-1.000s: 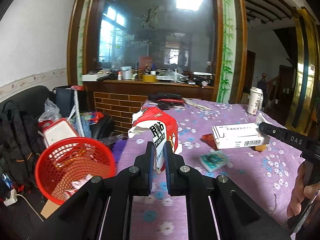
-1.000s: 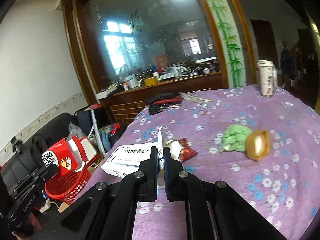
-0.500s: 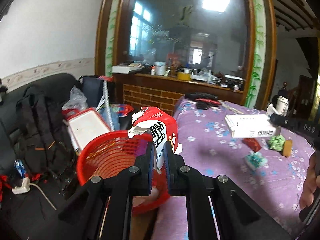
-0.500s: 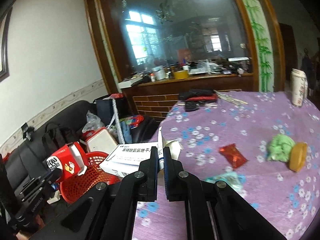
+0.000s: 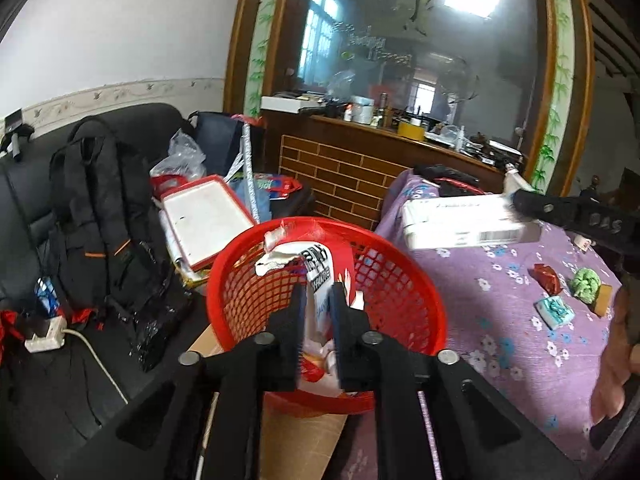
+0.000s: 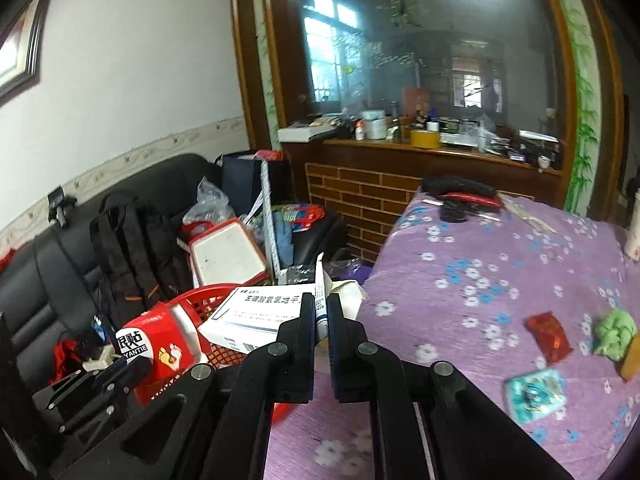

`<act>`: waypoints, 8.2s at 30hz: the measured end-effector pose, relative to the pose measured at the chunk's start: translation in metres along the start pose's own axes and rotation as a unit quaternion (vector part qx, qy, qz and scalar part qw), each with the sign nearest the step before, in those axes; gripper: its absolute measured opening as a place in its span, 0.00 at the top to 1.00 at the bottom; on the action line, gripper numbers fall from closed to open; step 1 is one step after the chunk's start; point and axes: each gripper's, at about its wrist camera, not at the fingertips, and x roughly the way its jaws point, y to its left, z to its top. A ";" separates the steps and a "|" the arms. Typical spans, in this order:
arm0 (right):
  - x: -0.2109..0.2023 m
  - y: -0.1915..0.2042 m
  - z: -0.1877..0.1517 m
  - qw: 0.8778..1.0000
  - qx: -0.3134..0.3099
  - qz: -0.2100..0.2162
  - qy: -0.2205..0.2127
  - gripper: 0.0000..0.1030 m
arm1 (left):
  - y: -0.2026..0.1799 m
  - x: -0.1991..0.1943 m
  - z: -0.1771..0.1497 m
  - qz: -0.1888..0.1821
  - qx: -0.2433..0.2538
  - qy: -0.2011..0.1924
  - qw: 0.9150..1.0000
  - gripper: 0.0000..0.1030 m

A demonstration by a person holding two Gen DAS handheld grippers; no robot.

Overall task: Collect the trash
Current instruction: 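Carry the carton and box over the red basket and open the right tool, then open the left tool to drop the milk carton into the red basket, then grasp the yellow tape roll with the right tool while the left tool grasps the teal snack packet, then hold the teal packet in the left tool and tape roll in the right tool above the table, then carry the packet and tape roll over the red basket and open both tools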

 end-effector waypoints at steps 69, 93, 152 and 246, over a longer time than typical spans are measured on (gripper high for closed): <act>-0.140 -0.377 -0.094 0.976 0.166 -0.117 -0.076 0.94 | -0.362 0.119 -0.052 -0.178 0.340 0.149 0.911 0.16; -0.134 -0.366 -0.093 0.982 0.131 -0.121 -0.068 0.94 | -0.354 0.135 -0.046 -0.177 0.247 0.197 0.932 0.58; -0.093 -0.338 -0.098 0.981 0.090 -0.169 0.033 0.94 | -0.318 0.092 -0.020 -0.111 0.165 0.003 0.980 0.68; 0.011 0.011 0.003 0.985 -0.014 0.138 0.101 0.93 | 0.001 0.019 0.024 0.047 -0.007 0.026 0.999 0.67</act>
